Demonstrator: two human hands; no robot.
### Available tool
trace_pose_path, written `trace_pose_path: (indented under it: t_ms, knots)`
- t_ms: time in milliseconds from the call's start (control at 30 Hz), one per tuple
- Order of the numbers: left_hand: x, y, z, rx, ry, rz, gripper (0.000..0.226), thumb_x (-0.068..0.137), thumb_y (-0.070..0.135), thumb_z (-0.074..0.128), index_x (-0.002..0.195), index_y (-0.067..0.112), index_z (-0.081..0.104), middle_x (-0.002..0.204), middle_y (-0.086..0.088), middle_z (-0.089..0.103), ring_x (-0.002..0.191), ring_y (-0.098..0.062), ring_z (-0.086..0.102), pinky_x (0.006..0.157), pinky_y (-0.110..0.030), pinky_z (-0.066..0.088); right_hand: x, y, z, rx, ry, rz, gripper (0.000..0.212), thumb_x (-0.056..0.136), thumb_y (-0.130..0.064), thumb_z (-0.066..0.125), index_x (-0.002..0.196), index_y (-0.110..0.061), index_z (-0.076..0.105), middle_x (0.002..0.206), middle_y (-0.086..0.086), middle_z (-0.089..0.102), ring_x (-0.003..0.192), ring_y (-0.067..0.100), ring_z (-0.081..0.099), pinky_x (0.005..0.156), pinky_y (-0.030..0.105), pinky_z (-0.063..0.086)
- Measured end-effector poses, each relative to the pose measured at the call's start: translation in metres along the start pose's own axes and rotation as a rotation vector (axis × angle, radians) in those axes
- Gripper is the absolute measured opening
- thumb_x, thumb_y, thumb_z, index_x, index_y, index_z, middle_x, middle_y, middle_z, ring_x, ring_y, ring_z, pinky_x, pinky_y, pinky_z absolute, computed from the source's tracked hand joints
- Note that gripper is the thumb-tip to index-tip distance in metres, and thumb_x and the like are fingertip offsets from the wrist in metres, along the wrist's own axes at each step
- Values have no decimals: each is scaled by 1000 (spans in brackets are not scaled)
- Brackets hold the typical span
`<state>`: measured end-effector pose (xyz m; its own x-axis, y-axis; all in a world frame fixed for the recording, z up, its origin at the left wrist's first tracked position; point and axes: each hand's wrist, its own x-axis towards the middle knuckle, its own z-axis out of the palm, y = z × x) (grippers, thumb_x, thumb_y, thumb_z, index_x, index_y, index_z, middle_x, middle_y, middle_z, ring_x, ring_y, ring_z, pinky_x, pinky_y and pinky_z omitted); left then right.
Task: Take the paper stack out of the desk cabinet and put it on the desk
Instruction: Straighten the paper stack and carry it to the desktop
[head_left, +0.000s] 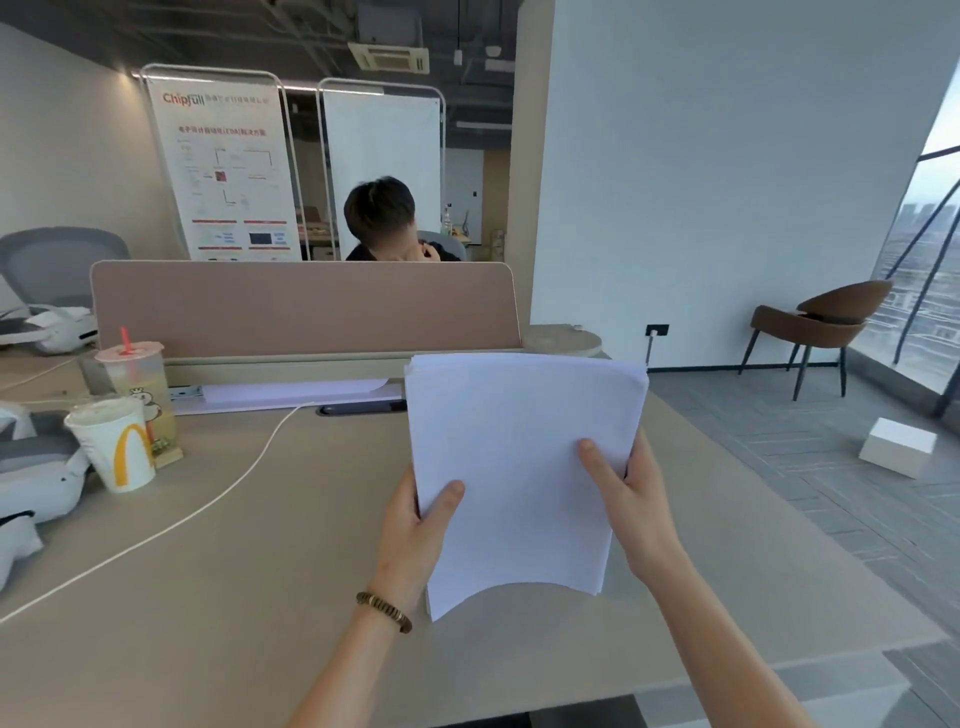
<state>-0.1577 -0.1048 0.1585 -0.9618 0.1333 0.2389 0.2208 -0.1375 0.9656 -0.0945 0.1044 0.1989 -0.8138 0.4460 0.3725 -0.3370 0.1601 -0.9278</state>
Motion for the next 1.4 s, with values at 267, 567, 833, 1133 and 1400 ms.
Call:
trace_pose_path:
  t_ms: [267, 567, 833, 1133, 1400]
  knots:
    - [9, 17, 15, -6, 32, 70, 29, 92, 9, 65, 116, 25, 63, 107, 14, 76, 100, -2, 70, 79, -17, 57, 12, -17, -3, 30, 24, -25, 19, 95, -27, 65, 113, -32, 61, 111, -7, 72, 101, 11, 71, 81, 34, 56]
    - [9, -15, 10, 76, -41, -64, 35, 88, 24, 71, 122, 28, 63, 113, 14, 74, 106, -5, 69, 97, -37, 54, -1, 18, -6, 1, 12, 25, 22, 91, -30, 70, 107, -39, 59, 108, -13, 72, 101, 8, 70, 90, 44, 57]
    - [2, -52, 10, 193, -10, -119, 38, 86, 20, 73, 121, 29, 61, 115, 16, 71, 106, 4, 65, 87, -20, 48, -17, 74, -3, -38, 51, 112, 35, 91, -21, 70, 110, -45, 53, 116, -13, 69, 106, 3, 67, 94, 40, 55]
    - [-1, -62, 15, 235, 32, -110, 37, 88, 15, 71, 122, 22, 62, 114, 13, 71, 105, 2, 63, 91, -22, 48, -26, 104, -8, -80, -4, 167, 49, 89, -10, 71, 133, -24, 53, 125, -8, 69, 115, 7, 66, 96, 33, 53]
    - [10, -51, 37, 326, -4, -26, 40, 89, 18, 69, 127, 22, 56, 117, 16, 66, 111, -7, 60, 100, -27, 44, -13, 106, -19, -62, 56, 200, 44, 88, -4, 70, 120, -30, 57, 116, -8, 73, 108, 12, 70, 91, 39, 57]
